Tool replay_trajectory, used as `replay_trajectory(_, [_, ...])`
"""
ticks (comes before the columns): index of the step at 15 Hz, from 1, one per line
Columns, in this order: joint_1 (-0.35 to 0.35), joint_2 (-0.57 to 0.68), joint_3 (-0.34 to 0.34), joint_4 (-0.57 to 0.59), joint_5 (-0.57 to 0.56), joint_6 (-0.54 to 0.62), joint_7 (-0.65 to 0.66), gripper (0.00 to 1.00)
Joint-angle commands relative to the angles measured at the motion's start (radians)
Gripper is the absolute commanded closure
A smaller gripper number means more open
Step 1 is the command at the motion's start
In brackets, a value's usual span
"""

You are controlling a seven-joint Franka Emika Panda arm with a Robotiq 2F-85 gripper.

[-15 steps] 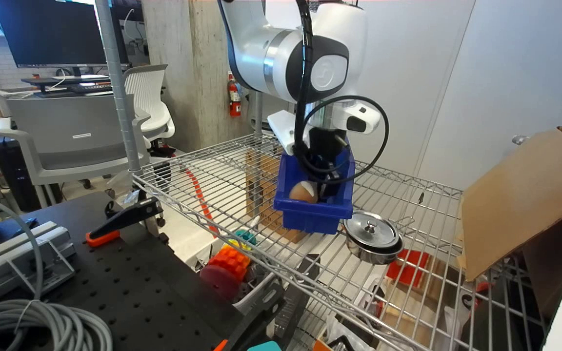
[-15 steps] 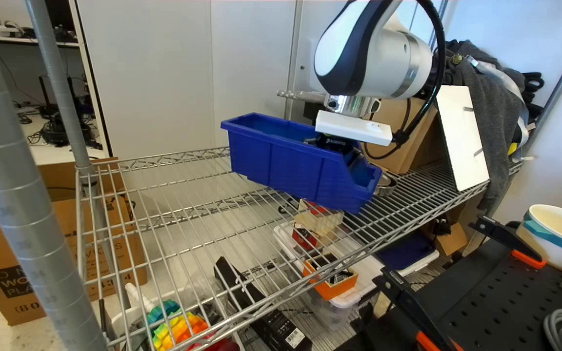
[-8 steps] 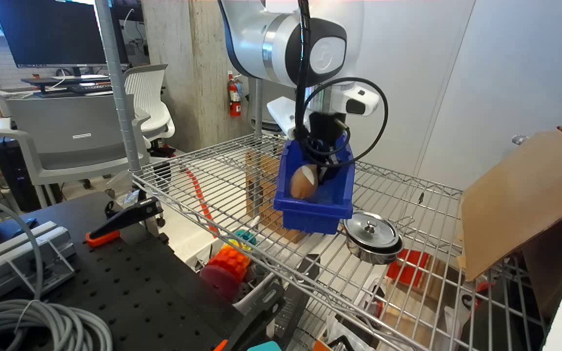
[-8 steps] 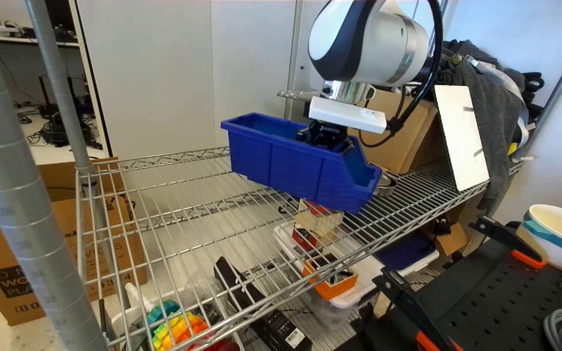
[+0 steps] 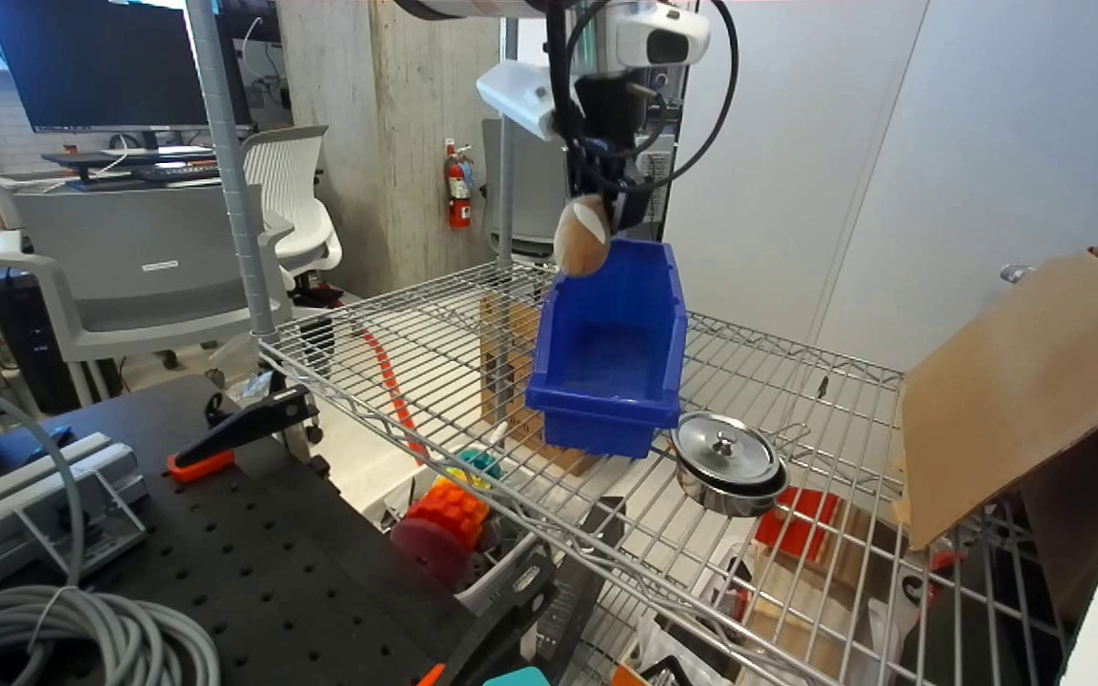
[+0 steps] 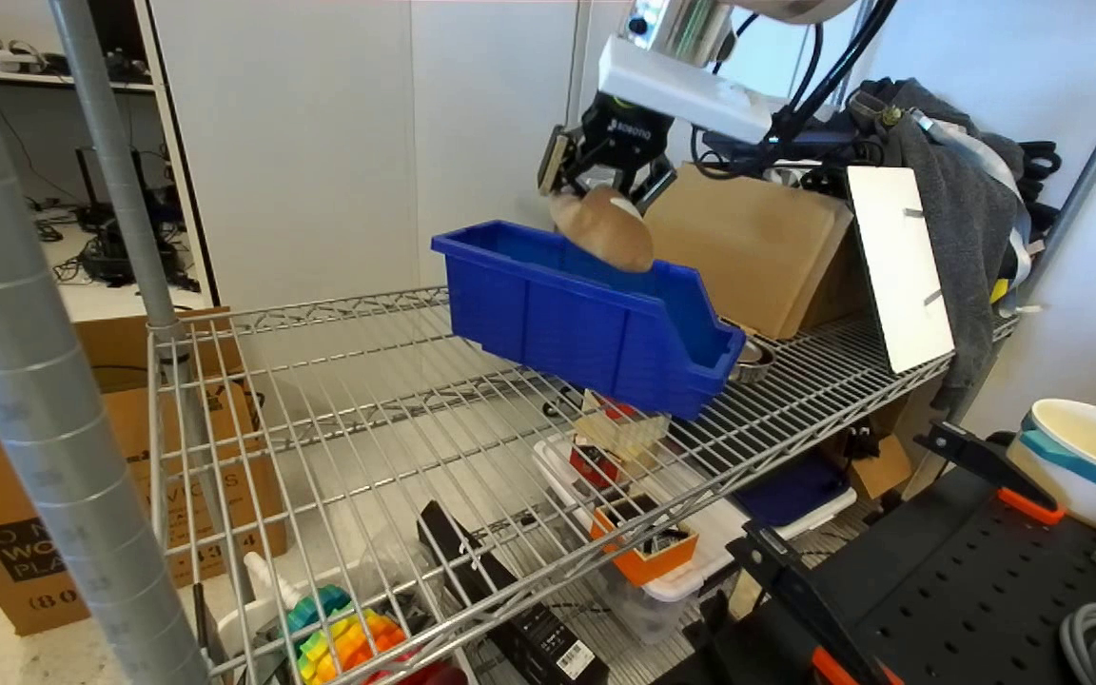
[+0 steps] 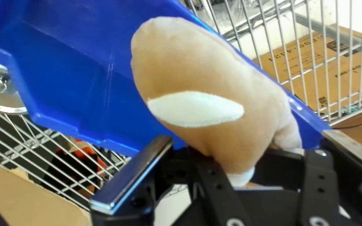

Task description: Remove the toy bread from the tray and put it on the shelf

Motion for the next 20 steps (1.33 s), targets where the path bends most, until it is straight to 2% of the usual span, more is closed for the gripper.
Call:
replay_trajectory(1, [-0.007,-0.121,0.058,-0.114,0.002,0.043,-0.052,1.00])
replay_trajectory(5, [-0.031,-0.093,0.169,-0.133,0.077,0.014,-0.118,1.00])
replay_trajectory(11, [-0.026,0.048,0.201,-0.083,0.052,-0.044,-0.152,1.00])
replay_trajectory(16, [0.018,0.116,0.155,-0.092,-0.058,-0.084,-0.229,1.00])
replay_trajectory(20, [0.068,0.185,0.094,-0.066,-0.148,-0.077,-0.196,1.00])
